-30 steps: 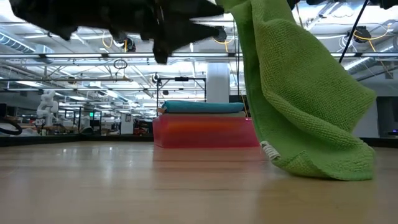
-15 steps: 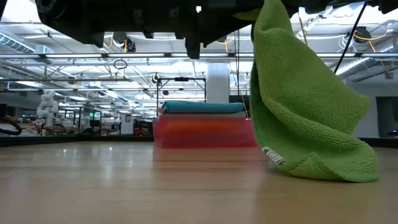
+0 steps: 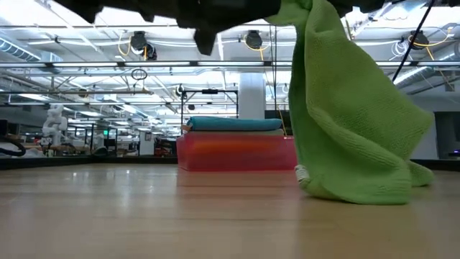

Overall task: Fold microfiber towels
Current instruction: Fold the green microfiber cloth

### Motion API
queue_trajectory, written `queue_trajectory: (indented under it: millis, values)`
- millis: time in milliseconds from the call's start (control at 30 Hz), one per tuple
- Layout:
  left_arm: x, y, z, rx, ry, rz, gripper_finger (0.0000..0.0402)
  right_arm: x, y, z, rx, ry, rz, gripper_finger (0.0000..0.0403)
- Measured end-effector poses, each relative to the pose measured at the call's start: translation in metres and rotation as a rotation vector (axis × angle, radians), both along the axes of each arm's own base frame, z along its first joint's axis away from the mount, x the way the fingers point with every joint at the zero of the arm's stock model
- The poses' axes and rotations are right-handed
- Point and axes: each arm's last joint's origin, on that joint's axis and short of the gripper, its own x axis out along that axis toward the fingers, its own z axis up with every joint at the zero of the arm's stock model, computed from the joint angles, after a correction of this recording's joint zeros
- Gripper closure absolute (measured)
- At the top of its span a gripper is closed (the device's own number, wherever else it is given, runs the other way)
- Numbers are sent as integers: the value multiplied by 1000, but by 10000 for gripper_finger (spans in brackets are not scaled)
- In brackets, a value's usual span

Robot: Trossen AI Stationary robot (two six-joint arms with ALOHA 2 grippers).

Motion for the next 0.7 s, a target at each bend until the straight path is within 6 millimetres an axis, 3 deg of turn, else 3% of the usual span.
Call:
queue_trajectory:
  millis: [167, 333, 533, 700]
  values:
    - [-3, -5, 0, -39, 11, 44, 371, 0, 0, 0, 1, 0, 0, 399]
    - [4, -2, -23, -94, 77, 72, 275, 0, 0, 2, 0, -18, 0, 399]
    - [17, 1, -27, -125, -114, 75, 169, 1, 0, 3, -2, -27, -1, 399]
    - [20, 7, -27, -118, -158, 95, 161, 1, 0, 3, -3, -26, -3, 399]
